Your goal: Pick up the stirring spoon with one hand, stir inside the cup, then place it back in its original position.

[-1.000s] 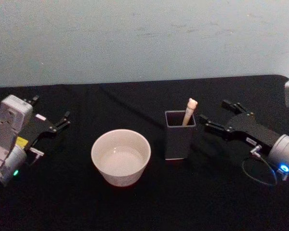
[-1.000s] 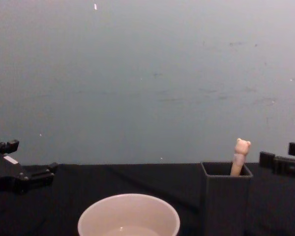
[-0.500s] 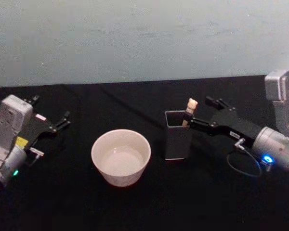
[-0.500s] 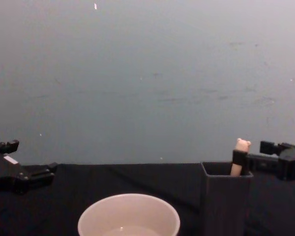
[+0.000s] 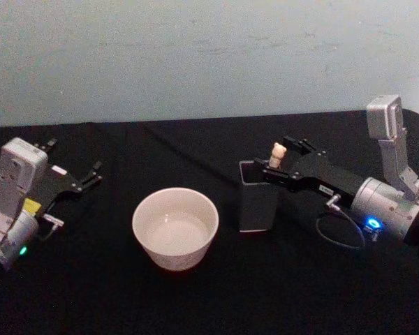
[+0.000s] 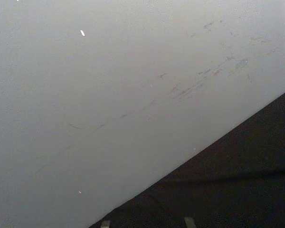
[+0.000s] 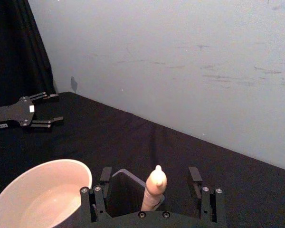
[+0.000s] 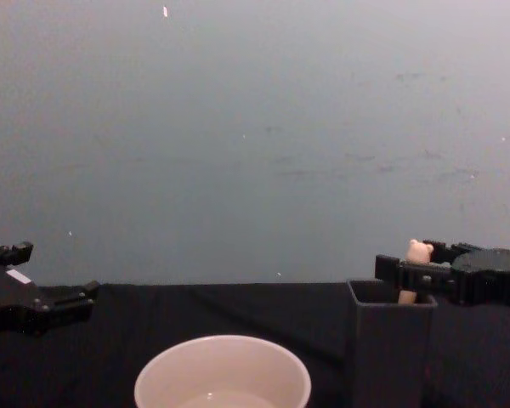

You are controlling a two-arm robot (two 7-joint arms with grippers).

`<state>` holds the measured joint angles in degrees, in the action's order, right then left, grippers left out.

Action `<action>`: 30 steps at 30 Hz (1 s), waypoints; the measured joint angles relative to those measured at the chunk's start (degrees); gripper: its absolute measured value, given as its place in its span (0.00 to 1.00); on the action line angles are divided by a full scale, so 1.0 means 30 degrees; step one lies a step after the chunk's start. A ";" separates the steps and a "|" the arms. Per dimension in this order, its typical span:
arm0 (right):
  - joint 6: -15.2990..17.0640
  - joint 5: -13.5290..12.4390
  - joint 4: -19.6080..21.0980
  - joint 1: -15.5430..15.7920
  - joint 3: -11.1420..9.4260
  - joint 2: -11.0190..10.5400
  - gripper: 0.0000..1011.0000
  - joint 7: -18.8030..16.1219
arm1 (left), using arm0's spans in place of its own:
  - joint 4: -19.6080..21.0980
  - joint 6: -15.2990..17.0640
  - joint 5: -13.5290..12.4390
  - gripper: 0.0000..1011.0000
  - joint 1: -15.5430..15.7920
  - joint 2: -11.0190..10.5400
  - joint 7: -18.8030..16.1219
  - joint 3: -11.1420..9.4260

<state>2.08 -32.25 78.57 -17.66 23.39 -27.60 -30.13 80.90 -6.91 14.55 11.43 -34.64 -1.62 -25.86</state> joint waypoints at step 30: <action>-0.0005 -0.0049 0.0026 0.0040 -0.0058 -0.0035 0.56 0.0018 | 0.0000 0.0000 0.0000 0.99 0.0000 0.0000 0.0000 0.0000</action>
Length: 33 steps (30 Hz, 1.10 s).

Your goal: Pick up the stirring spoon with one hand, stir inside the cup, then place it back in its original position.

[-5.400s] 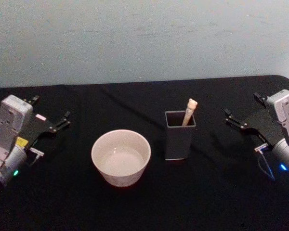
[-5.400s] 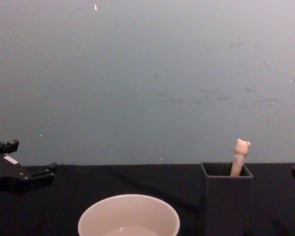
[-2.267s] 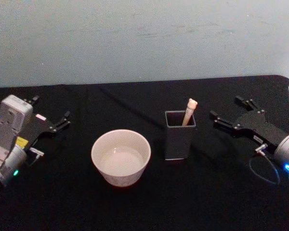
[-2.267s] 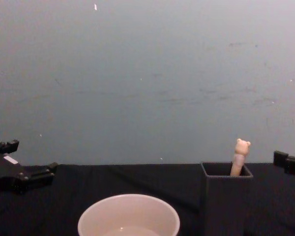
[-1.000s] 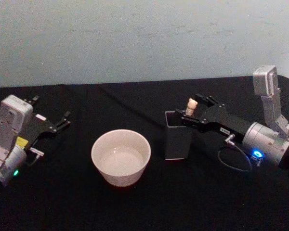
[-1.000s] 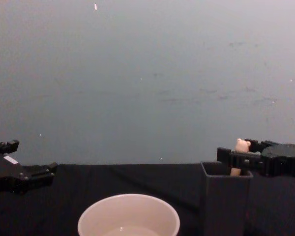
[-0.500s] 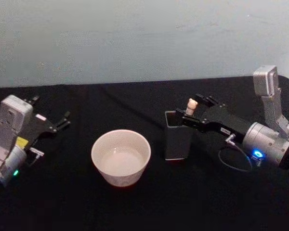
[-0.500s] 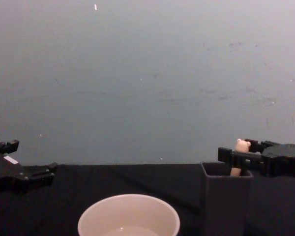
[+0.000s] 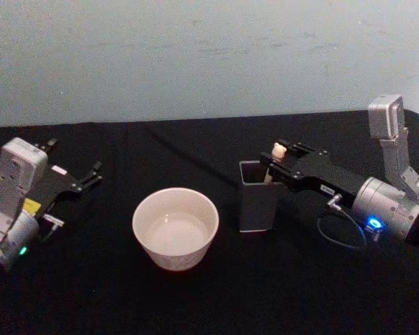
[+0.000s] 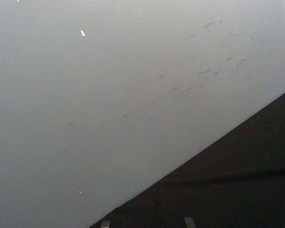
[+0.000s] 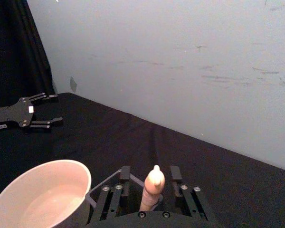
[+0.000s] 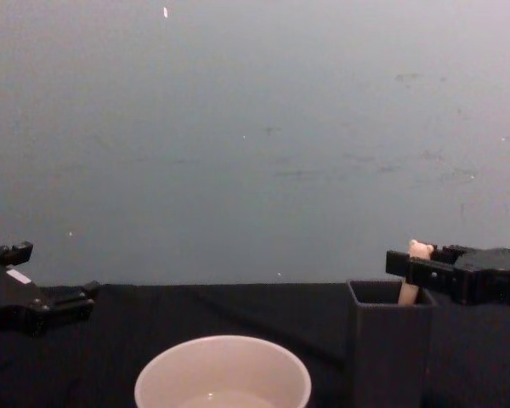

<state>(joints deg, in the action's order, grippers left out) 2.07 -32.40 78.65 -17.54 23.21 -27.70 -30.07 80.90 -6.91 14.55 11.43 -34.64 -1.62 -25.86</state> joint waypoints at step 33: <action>-0.0750 0.0211 0.1104 0.0272 -0.0220 -0.0141 0.21 -0.0091 | 0.0000 0.0000 0.0000 0.99 0.0001 0.0000 0.0000 0.0001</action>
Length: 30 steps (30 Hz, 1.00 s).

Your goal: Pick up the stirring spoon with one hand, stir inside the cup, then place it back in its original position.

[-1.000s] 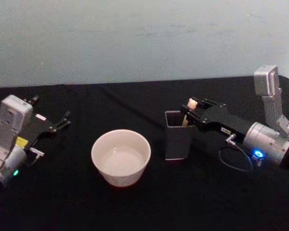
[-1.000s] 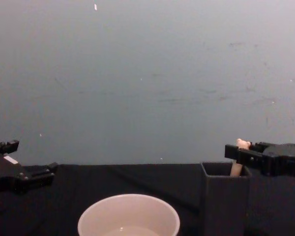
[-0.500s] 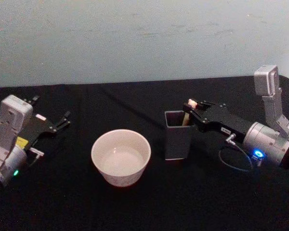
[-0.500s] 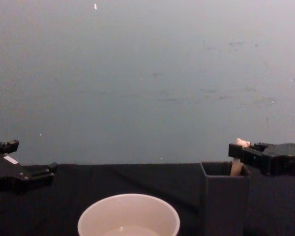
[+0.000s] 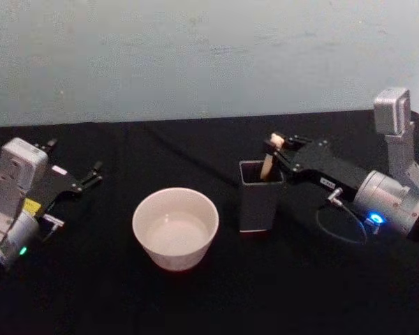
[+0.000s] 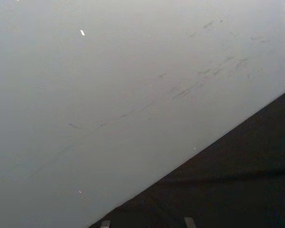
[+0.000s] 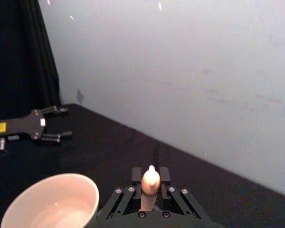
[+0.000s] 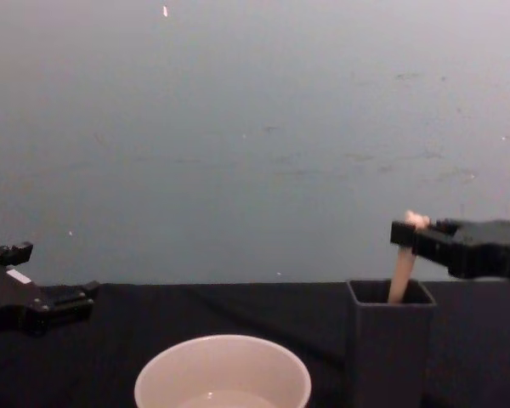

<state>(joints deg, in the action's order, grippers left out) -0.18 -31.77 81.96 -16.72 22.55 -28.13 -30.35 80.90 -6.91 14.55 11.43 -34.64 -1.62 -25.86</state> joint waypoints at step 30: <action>-0.2528 0.0258 0.3102 -0.0336 -0.1045 -0.0960 0.21 -0.1321 | 0.0001 0.0000 0.0000 0.99 -0.0001 0.0000 0.0000 0.0000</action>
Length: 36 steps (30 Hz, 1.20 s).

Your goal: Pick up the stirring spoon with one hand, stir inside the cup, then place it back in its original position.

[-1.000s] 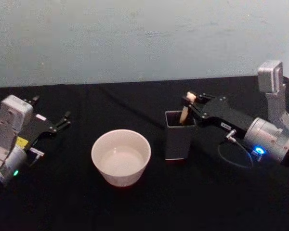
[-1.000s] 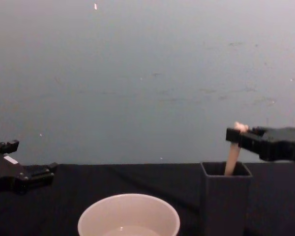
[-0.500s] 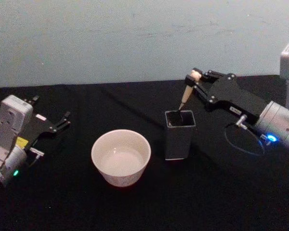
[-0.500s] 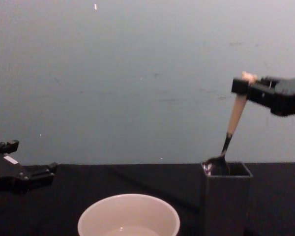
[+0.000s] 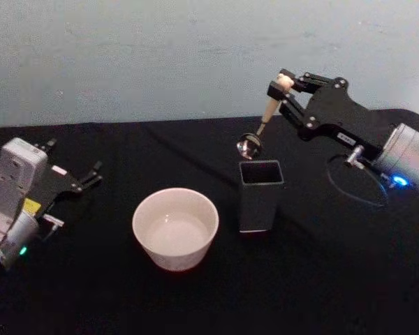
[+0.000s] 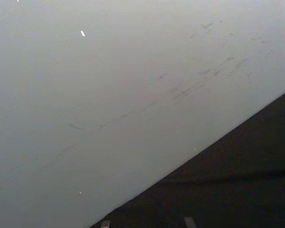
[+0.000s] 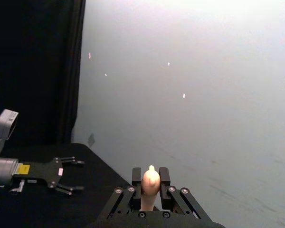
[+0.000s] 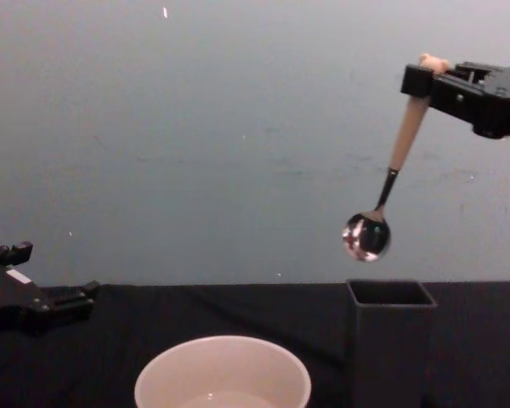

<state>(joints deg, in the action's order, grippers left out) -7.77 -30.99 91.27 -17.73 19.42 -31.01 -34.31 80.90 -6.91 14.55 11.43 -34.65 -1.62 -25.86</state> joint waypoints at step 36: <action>-0.1765 0.2586 -0.4417 -0.2770 0.4613 0.2722 0.21 -0.2215 | 0.0000 0.0000 0.0000 0.99 0.0000 0.0000 0.0000 0.0000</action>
<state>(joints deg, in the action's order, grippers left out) -13.06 -23.23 78.02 -26.04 33.26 -22.84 -40.95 80.90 -6.91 14.55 11.43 -34.64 -1.62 -25.86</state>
